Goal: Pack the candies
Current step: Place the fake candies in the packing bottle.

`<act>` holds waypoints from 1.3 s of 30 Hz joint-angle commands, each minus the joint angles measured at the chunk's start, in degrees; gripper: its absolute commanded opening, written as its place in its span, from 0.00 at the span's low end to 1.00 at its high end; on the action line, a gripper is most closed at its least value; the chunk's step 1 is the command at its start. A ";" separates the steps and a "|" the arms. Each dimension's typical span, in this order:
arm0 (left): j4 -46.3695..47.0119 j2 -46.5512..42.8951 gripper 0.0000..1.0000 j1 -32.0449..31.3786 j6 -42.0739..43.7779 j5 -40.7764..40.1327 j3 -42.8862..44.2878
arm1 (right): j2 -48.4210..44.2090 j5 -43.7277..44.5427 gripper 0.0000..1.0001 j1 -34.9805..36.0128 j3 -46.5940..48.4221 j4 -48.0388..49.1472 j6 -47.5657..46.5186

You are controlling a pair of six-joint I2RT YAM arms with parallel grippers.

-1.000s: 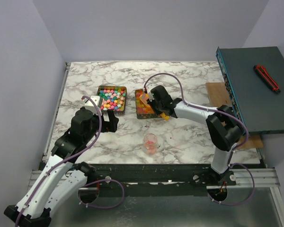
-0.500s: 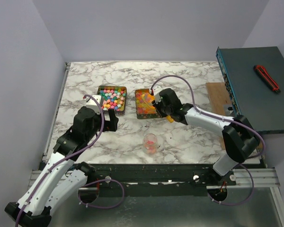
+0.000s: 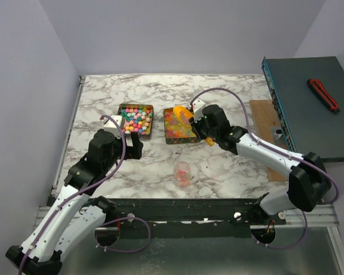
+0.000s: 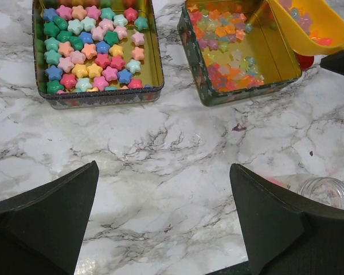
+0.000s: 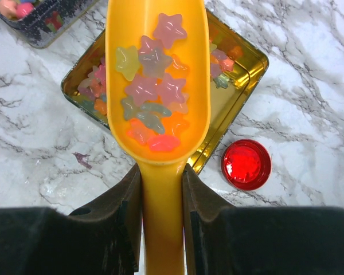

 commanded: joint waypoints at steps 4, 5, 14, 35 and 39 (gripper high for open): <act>0.18 -0.99 0.99 -0.12 0.55 -1.09 -0.61 | -7.36 -1.98 0.01 -0.23 2.73 -7.92 0.99; 0.23 -1.15 0.99 -0.12 0.56 -0.98 -0.57 | -8.26 -2.04 0.01 -0.13 3.27 -9.25 1.41; 0.46 -2.38 0.99 -0.12 0.50 0.05 -0.55 | -16.67 0.87 0.01 3.04 4.56 -19.57 5.68; 0.42 -4.88 0.99 -0.12 0.16 0.53 -0.72 | -21.24 17.49 0.01 26.87 16.03 -45.61 28.10; 0.41 -5.21 0.99 -0.12 0.21 0.52 -0.74 | -20.36 20.09 0.01 32.13 17.58 -50.33 33.15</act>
